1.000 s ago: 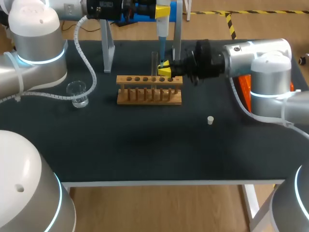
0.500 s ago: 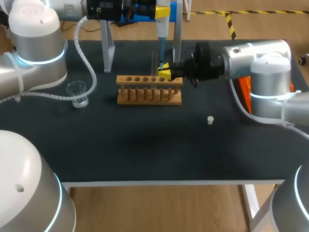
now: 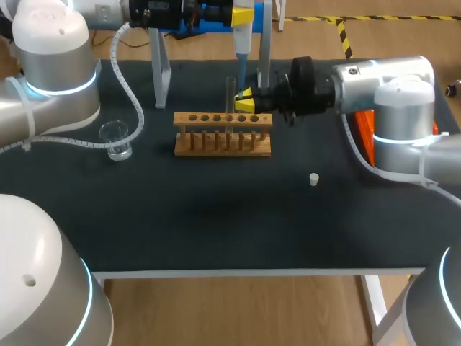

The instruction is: Invert the test tube, pick up the pipette, mount the tip to pipette, aspirate from beaker and dispense into the tube, eject the tip, return the pipette, and cap with the stopper.

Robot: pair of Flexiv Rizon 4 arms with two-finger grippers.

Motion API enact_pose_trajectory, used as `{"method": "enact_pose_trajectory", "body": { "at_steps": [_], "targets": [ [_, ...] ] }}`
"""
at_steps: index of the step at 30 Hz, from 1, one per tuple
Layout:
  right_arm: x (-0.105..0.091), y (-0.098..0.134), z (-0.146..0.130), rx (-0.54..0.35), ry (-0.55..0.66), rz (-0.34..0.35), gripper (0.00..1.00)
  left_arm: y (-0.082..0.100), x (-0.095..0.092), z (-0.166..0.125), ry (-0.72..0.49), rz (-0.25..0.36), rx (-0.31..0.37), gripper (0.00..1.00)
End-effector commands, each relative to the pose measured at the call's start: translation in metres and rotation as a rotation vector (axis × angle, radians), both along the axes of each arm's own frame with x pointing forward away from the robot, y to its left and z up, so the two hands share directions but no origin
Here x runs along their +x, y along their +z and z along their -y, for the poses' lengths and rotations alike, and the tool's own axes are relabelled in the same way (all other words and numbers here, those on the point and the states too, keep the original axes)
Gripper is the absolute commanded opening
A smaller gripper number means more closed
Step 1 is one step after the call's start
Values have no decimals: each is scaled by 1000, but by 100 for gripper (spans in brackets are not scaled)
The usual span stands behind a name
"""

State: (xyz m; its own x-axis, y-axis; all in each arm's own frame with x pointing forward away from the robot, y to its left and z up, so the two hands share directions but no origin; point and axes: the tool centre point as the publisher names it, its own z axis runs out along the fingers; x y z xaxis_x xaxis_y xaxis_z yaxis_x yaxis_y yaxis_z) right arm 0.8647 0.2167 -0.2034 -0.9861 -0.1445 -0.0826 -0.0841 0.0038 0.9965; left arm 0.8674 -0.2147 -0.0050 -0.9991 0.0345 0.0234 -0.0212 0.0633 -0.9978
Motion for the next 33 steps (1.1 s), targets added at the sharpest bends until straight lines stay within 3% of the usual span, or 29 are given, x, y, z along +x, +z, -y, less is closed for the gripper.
{"method": "enact_pose_trajectory", "body": {
  "at_steps": [1, 12, 20, 33],
  "targets": [
    [0, 5, 1, -1, 1, -13, 0, -3, 0, 0, -2, 0, -1, 0],
    [-3, 5, 2, -10, -6, -43, 0, -3, 0, 0, -2, 0, -1, 0],
    [-3, 17, 2, -10, -11, -60, 0, -3, 0, 0, -2, 0, -1, 0],
    [-3, 27, 2, -12, -13, -44, 0, -3, 0, 0, -2, 0, -1, 0]
  ]
}}
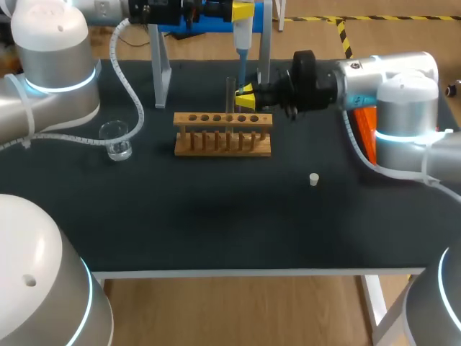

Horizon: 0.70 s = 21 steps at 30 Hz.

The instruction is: Invert the test tube, pick up the pipette, mount the tip to pipette, aspirate from beaker and dispense into the tube, eject the tip, return the pipette, and cap with the stopper.

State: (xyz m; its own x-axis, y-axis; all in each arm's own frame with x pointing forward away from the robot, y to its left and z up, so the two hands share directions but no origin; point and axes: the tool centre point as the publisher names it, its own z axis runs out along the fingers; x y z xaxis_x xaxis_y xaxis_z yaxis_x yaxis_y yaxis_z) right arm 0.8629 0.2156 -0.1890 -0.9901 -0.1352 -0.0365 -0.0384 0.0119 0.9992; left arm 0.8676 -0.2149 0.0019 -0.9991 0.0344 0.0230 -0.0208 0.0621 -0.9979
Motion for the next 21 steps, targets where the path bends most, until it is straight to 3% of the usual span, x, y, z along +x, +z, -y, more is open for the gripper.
{"method": "enact_pose_trajectory", "body": {
  "at_steps": [1, 5, 7, 8, 21],
  "targets": [
    [-2, 11, 1, -6, -2, 2, 0, -10, 0, -1, -2, 0, 0, 0],
    [-4, 4, 0, -18, -1, 8, 0, -10, 0, -1, -2, 0, 0, 0],
    [-4, 0, 0, -27, -8, 6, 79, -10, 0, -1, -2, 0, 0, 0],
    [-4, -2, 0, -28, -10, 5, 100, -10, 0, -1, -2, 0, 0, 0],
    [-8, -35, 10, -72, -11, -14, 100, -10, 0, -1, -2, 0, 0, 0]
  ]
}}
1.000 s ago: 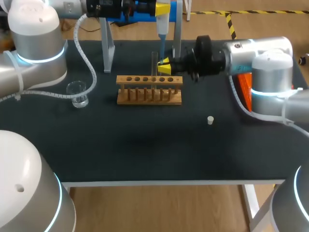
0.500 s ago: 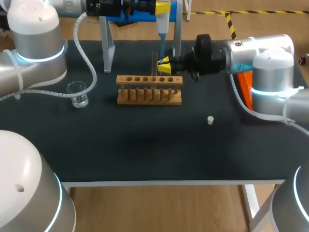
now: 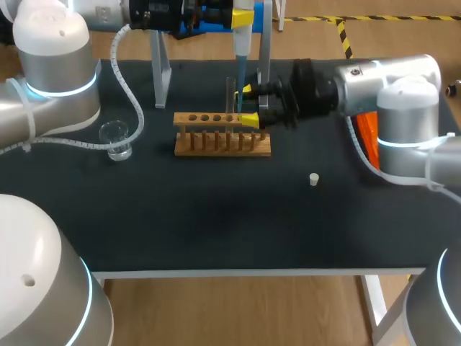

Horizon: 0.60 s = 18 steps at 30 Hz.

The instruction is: Invert the test tube, pick up the pipette, mount the tip to pipette, aspirate from beaker and dispense into the tube, eject the tip, return the pipette, and cap with the stopper.

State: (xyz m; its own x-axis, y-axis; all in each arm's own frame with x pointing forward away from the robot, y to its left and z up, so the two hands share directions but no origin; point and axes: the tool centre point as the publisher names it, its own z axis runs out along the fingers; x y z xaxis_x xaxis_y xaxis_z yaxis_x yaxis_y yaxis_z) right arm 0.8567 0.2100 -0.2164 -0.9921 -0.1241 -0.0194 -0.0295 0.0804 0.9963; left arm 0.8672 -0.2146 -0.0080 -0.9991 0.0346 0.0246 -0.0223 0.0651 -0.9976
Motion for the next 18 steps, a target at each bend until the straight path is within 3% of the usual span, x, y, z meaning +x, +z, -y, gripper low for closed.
{"method": "enact_pose_trajectory", "body": {
  "at_steps": [1, 18],
  "targets": [
    [-2, -12, 7, -15, -2, -7, 100, 0, 0, 0, -1, 2, -3, 0],
    [-4, -23, 12, -35, 1, -12, 100, 0, 0, 0, -1, 2, -3, 0]
  ]
}}
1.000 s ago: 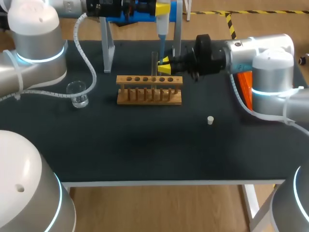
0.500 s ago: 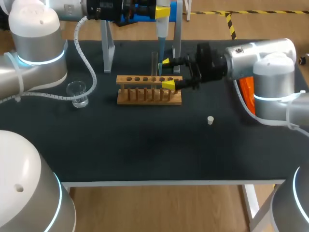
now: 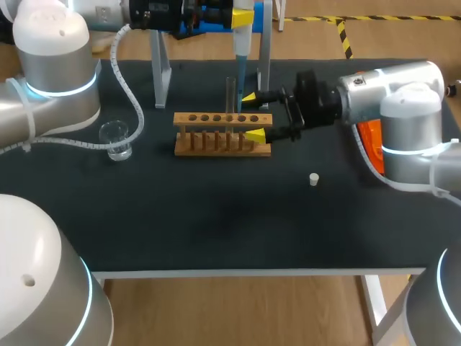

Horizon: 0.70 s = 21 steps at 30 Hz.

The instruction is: Invert the test tube, pick up the pipette, mount the tip to pipette, aspirate from beaker and dispense into the tube, eject the tip, return the pipette, and cap with the stopper.

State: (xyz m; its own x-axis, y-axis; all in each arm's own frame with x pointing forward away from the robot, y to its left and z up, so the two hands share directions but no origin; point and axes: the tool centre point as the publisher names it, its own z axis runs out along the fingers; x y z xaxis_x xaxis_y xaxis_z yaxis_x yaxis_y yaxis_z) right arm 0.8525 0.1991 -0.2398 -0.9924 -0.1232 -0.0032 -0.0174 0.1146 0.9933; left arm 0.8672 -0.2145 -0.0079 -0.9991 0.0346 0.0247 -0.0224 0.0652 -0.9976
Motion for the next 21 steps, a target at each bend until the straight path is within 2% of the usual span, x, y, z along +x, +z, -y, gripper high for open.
{"method": "enact_pose_trajectory", "body": {
  "at_steps": [1, 11, 15, 21],
  "targets": [
    [0, 0, 1, -1, 2, 0, 100, 0, 0, 0, -1, 2, -3, 0],
    [0, 0, 1, -1, 2, 0, 100, -1, 0, -3, 3, -4, 0, 0],
    [0, 0, 1, -1, 2, 0, 100, -5, -2, -21, 30, -9, 14, 0],
    [0, 0, 1, -1, 2, 0, 100, -5, -6, -61, 63, 19, 20, 0]
  ]
}}
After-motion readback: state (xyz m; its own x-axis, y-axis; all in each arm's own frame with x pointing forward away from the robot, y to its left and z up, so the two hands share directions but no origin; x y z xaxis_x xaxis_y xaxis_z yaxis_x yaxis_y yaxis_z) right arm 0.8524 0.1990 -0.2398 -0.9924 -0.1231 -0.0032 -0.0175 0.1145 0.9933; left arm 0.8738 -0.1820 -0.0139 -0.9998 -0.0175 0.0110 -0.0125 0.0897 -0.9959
